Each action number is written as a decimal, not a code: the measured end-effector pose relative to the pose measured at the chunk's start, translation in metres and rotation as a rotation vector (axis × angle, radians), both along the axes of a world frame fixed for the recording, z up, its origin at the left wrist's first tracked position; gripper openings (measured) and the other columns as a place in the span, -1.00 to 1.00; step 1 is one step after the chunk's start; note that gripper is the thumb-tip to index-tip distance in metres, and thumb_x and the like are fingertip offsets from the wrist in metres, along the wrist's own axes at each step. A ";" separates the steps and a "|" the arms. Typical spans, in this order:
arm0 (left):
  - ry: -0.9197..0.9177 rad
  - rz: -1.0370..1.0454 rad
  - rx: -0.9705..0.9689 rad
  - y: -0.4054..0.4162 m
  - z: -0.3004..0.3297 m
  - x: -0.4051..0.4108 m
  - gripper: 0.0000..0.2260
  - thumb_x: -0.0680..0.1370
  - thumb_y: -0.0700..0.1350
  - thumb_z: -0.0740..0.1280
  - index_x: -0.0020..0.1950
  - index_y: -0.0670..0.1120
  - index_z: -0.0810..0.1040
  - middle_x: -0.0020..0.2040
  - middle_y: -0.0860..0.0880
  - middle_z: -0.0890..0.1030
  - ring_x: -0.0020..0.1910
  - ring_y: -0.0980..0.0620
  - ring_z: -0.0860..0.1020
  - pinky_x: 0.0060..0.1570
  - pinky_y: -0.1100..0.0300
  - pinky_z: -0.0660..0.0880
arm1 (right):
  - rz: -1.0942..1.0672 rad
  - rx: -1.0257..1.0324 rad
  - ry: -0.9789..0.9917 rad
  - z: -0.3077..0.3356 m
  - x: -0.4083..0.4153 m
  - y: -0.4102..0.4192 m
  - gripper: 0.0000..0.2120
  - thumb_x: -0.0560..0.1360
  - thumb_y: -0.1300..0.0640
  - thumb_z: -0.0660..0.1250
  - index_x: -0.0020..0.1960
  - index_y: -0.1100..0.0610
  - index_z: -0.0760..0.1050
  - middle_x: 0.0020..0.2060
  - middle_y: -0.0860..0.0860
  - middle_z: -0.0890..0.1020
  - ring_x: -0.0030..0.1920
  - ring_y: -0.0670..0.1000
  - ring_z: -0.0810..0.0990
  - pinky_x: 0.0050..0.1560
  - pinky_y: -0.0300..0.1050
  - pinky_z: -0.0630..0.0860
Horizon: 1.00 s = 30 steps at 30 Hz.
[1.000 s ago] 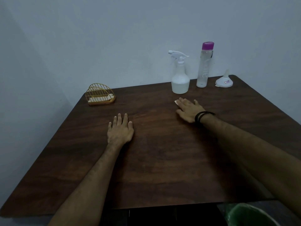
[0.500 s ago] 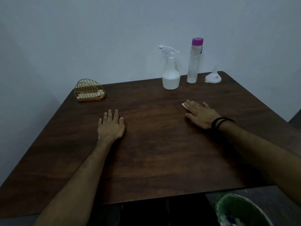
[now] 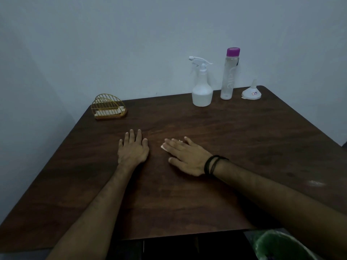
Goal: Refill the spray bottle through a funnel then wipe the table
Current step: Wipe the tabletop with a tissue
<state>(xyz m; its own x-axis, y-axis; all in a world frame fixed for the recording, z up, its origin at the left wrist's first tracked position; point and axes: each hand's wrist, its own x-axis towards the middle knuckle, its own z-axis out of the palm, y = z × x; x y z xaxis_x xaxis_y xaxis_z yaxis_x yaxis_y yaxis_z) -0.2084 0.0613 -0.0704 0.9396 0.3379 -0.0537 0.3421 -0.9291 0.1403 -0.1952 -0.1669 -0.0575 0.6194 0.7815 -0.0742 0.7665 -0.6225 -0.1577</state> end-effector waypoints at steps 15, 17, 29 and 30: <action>-0.061 -0.040 0.016 0.007 -0.006 0.000 -0.48 0.69 0.06 -0.10 0.64 -0.04 -0.02 0.64 -0.09 -0.01 0.62 -0.07 -0.05 0.56 -0.10 -0.06 | -0.003 -0.033 0.032 -0.001 0.072 0.099 -0.48 0.68 -0.06 -0.08 0.62 -0.01 -0.06 0.61 -0.05 -0.05 0.60 -0.03 -0.08 0.55 0.21 -0.18; -0.056 -0.039 0.018 0.007 -0.006 0.001 -0.48 0.69 0.07 -0.10 0.64 -0.03 -0.02 0.64 -0.09 -0.02 0.62 -0.06 -0.05 0.56 -0.10 -0.07 | -0.036 -0.023 0.021 -0.001 0.088 0.079 -0.48 0.68 -0.05 -0.07 0.62 -0.05 -0.06 0.61 -0.06 -0.05 0.60 -0.04 -0.07 0.54 0.23 -0.18; 0.028 0.038 -0.014 -0.006 0.002 0.003 -0.41 0.67 0.17 -0.12 0.64 -0.05 -0.09 0.64 -0.12 -0.11 0.62 -0.10 -0.14 0.56 -0.13 -0.17 | -0.382 -0.002 -0.023 -0.005 0.111 -0.037 -0.45 0.67 -0.10 -0.04 0.62 0.02 -0.01 0.61 0.02 0.00 0.60 0.03 -0.01 0.55 0.12 -0.13; 0.036 0.050 -0.019 -0.011 0.003 0.004 -0.39 0.66 0.19 -0.12 0.64 -0.08 -0.10 0.64 -0.13 -0.12 0.62 -0.11 -0.14 0.55 -0.15 -0.18 | -0.347 0.005 -0.025 -0.005 0.099 -0.037 -0.45 0.67 -0.10 -0.04 0.62 0.01 -0.01 0.61 0.01 0.01 0.60 0.03 -0.01 0.56 0.11 -0.12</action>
<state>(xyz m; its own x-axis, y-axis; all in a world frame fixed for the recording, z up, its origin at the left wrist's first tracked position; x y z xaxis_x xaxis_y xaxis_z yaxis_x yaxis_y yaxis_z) -0.2040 0.0507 -0.0673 0.9189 0.3831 -0.0946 0.3934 -0.9079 0.1448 -0.0960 -0.2038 -0.0621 0.8497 0.5247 -0.0523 0.5134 -0.8458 -0.1448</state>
